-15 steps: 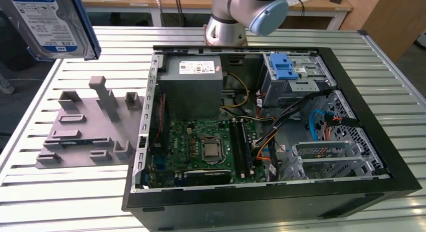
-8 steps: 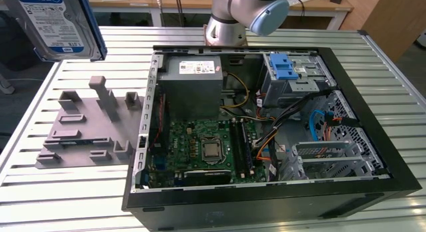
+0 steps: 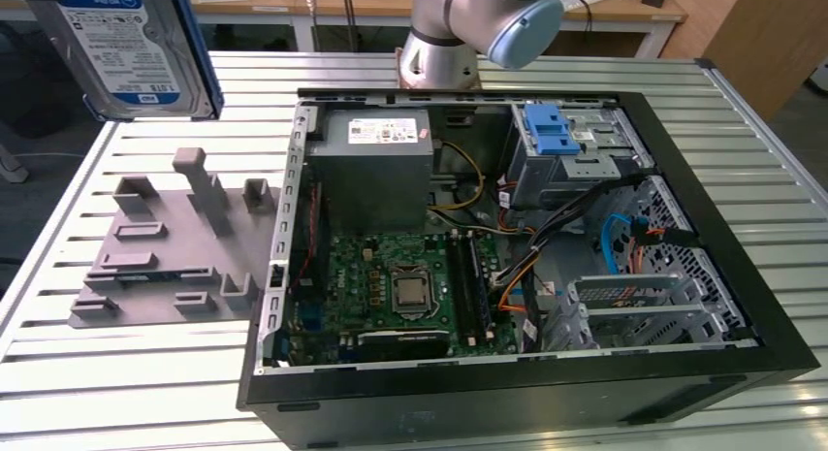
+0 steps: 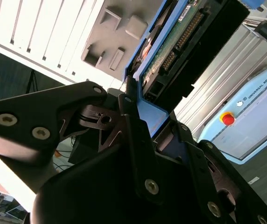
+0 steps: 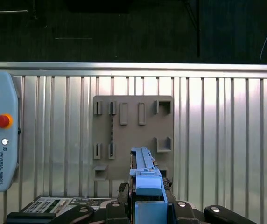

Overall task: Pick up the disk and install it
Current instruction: 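Pick up the disk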

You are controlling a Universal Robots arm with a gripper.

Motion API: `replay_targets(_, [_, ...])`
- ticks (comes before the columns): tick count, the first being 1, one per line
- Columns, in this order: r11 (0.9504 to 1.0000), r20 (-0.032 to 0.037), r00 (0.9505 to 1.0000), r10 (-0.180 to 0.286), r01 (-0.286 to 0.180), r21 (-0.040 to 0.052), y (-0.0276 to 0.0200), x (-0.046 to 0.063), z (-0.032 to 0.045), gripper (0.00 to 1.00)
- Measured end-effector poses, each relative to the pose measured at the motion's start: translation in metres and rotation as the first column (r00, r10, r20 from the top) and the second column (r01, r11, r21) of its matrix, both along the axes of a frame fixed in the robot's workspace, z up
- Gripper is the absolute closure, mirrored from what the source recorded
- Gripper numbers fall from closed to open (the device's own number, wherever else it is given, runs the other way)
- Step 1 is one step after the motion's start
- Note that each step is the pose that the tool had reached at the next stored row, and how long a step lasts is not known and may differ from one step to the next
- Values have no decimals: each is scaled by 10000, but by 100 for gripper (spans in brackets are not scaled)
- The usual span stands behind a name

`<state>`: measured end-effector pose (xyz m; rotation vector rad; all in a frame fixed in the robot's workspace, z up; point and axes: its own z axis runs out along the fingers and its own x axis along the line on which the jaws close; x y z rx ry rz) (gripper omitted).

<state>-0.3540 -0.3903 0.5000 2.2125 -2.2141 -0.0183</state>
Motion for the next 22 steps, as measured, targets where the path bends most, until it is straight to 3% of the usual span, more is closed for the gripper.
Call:
replay_targets(13, [10000,0,10000,-1,1,0,-46,212,0,64])
replay_targets(22, [10000,-2,10000,-1,1,0,-140,356,0,64])
